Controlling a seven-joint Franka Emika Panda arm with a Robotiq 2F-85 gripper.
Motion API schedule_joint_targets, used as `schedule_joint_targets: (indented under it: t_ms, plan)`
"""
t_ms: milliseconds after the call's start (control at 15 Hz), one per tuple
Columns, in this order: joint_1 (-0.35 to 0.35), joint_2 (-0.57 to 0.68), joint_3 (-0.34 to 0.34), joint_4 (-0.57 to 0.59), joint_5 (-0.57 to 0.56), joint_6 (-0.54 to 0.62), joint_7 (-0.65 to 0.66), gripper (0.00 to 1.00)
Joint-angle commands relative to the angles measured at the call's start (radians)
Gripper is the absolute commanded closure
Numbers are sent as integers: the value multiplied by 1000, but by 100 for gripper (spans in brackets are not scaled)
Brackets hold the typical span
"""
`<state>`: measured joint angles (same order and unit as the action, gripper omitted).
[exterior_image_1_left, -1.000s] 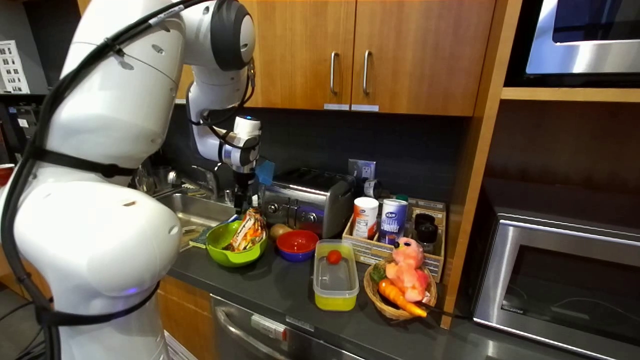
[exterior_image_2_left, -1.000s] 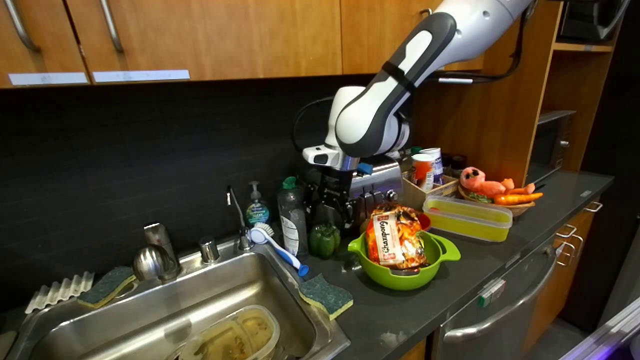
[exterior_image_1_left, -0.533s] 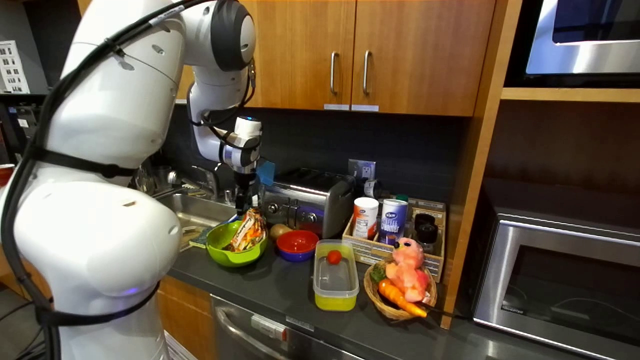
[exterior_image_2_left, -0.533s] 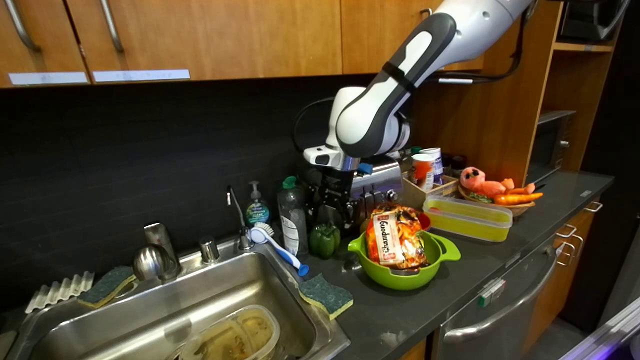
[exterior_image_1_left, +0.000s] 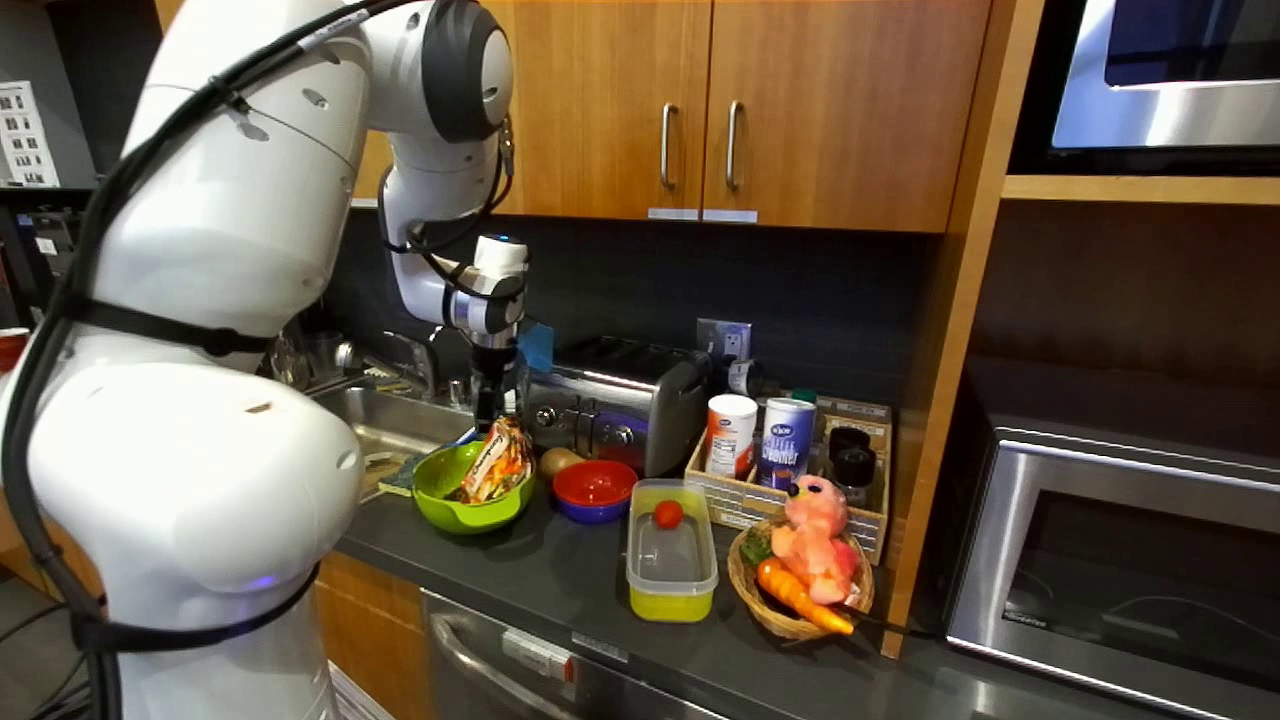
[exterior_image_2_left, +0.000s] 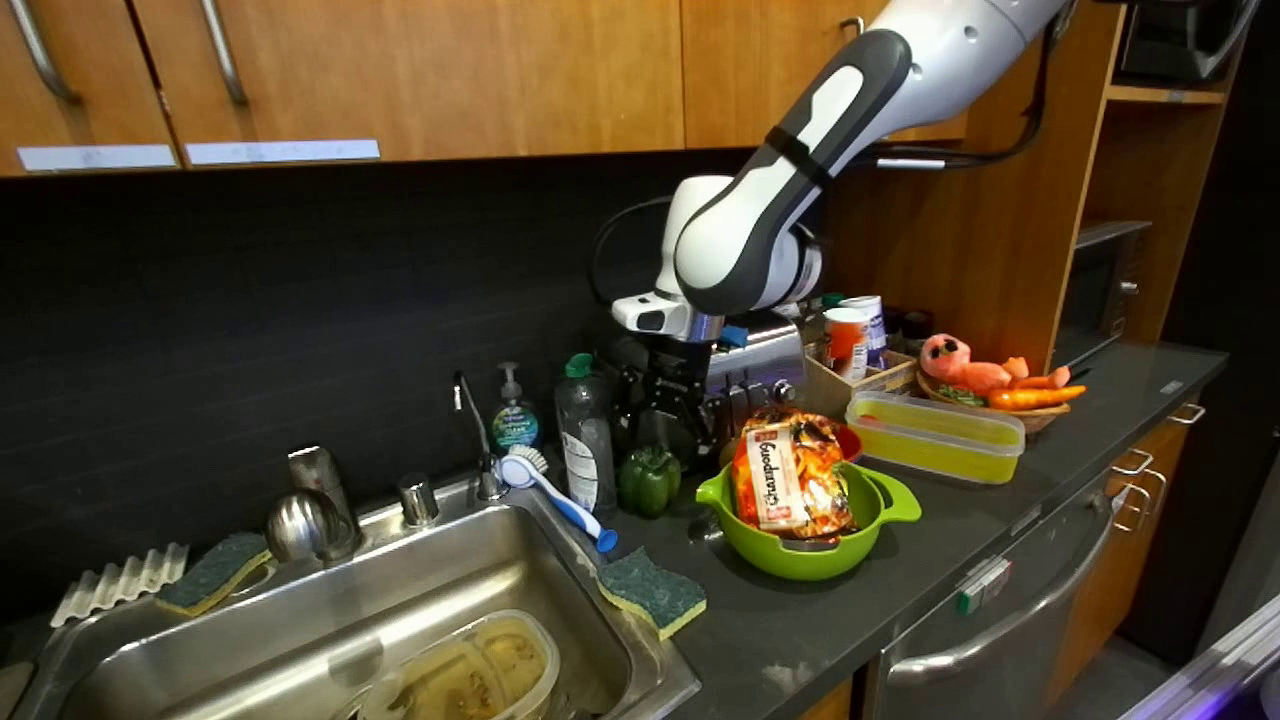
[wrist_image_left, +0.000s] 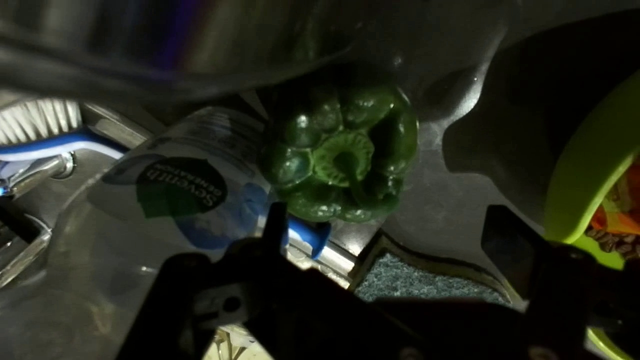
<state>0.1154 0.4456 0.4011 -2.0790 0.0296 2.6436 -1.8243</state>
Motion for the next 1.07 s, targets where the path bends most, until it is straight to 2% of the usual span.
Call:
schedule_joint_targets:
  t_ms: [0,133,267,333,600,867,933,1000]
  plan:
    - [-9,4,-2,17,-8,-22,-34,0]
    - [-13,6,-2,22,-5,-26,-49,0]
    - [-17,7,0,26,-1,-29,-63,27]
    - [-17,7,0,25,-1,-31,-69,32]
    - [-15,7,-3,27,-1,-43,-85,65]
    - [-16,8,-1,28,3,-53,-103,94]
    - [-16,8,-1,30,4,-54,-107,99]
    - [-16,8,-1,32,6,-56,-110,98]
